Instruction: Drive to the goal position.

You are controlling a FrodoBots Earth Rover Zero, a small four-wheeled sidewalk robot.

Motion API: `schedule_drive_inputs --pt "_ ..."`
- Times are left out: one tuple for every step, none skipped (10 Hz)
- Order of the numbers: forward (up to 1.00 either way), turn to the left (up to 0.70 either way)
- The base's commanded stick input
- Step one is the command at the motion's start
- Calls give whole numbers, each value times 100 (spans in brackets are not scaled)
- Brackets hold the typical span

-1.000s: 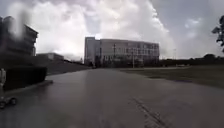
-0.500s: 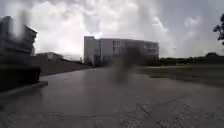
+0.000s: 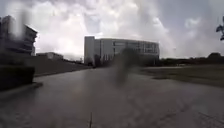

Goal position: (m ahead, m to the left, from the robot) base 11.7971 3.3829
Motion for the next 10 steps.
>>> schedule_drive_inputs --pt "70 3" --pt "70 3" --pt "70 2" --pt "70 3" --pt "70 3" --pt "70 14" --pt "70 19" --pt "70 20" --pt "70 21" --pt "70 2"
